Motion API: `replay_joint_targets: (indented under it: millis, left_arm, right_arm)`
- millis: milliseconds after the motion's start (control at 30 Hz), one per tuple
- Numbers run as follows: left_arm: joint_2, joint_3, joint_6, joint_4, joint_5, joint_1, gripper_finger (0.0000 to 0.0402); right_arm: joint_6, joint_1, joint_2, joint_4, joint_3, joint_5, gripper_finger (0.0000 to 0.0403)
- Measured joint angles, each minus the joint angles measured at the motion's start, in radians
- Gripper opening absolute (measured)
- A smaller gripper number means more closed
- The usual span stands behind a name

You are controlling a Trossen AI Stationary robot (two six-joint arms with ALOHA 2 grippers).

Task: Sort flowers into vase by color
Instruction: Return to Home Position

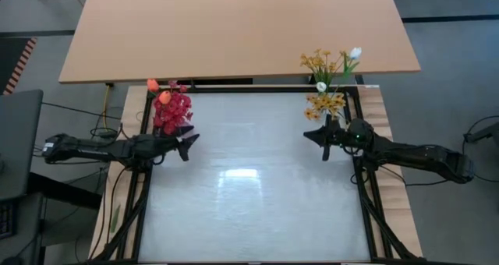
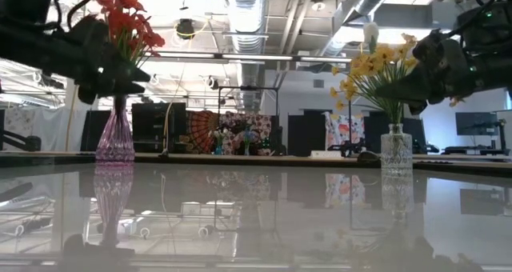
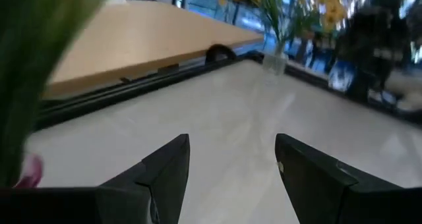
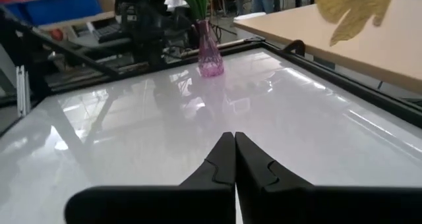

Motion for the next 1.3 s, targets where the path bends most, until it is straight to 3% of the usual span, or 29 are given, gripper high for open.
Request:
replay_joint_targets:
  millis: [233, 433, 600, 1300]
  left_arm:
    - [-0.139, -0.066, -0.079, -0.035, 0.031, -0.03, 0.0212]
    - [-0.215, -0.066, 0.074, -0.061, 0.12, -0.033, 0.0212]
    - [-0.218, -0.066, 0.146, -0.065, 0.124, -0.033, 0.0212]
    - [-0.218, -0.068, 0.14, -0.065, 0.124, -0.033, 0.0212]
  right_arm:
    - [-0.043, -0.002, -0.04, -0.06, 0.0, 0.001, 0.0024]
    - [-0.012, -0.003, -0.043, -0.076, 0.0, 0.001, 0.0056]
    - [-0.012, -0.001, -0.042, -0.082, 0.0, 0.001, 0.0059]
    - [-0.009, -0.001, -0.043, -0.085, 0.0, 0.004, 0.0061]
